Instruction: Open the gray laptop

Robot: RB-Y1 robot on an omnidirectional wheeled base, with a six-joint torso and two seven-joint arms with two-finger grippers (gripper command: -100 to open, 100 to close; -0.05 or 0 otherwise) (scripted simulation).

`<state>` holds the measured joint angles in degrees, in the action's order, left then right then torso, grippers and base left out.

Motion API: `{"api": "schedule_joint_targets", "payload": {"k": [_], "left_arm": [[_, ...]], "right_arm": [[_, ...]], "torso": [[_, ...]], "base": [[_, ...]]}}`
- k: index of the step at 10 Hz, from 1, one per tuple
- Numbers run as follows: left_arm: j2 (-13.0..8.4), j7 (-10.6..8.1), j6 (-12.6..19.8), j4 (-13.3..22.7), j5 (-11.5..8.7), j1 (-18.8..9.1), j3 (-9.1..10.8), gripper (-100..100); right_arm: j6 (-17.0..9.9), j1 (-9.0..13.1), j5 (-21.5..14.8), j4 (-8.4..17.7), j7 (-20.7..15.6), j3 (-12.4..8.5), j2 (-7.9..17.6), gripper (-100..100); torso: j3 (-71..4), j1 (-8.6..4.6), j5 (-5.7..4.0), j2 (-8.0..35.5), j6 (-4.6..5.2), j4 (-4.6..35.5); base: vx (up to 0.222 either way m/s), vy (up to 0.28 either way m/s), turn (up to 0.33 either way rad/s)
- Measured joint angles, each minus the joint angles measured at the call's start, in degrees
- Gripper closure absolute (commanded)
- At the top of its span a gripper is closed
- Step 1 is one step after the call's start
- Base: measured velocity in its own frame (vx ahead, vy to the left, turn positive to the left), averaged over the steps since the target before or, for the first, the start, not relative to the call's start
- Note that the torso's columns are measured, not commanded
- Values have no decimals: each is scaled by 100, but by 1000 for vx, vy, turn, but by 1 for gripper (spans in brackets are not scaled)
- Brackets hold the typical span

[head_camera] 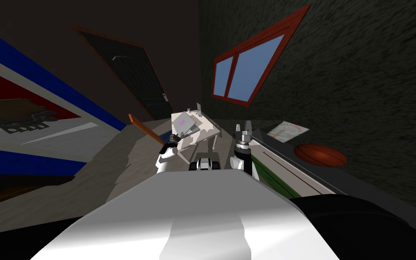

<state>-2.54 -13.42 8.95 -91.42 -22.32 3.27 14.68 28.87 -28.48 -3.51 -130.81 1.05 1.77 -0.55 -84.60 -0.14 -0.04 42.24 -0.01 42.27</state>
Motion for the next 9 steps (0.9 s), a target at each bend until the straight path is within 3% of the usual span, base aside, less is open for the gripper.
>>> {"api": "schedule_joint_targets", "payload": {"k": [1,9], "left_arm": [[-58,34,108,-14,36,-19,28,-100],[-245,-90,1103,-1009,-120,98,312,-100]], "right_arm": [[0,0,0,0,0,0,0,0],[0,0,0,0,0,0,0,0]], "torso": [[-2,-1,-1,-3,1,-1],[2,12,3,3,1,0]], "base": [[32,-55,30],[14,-25,16]]}}
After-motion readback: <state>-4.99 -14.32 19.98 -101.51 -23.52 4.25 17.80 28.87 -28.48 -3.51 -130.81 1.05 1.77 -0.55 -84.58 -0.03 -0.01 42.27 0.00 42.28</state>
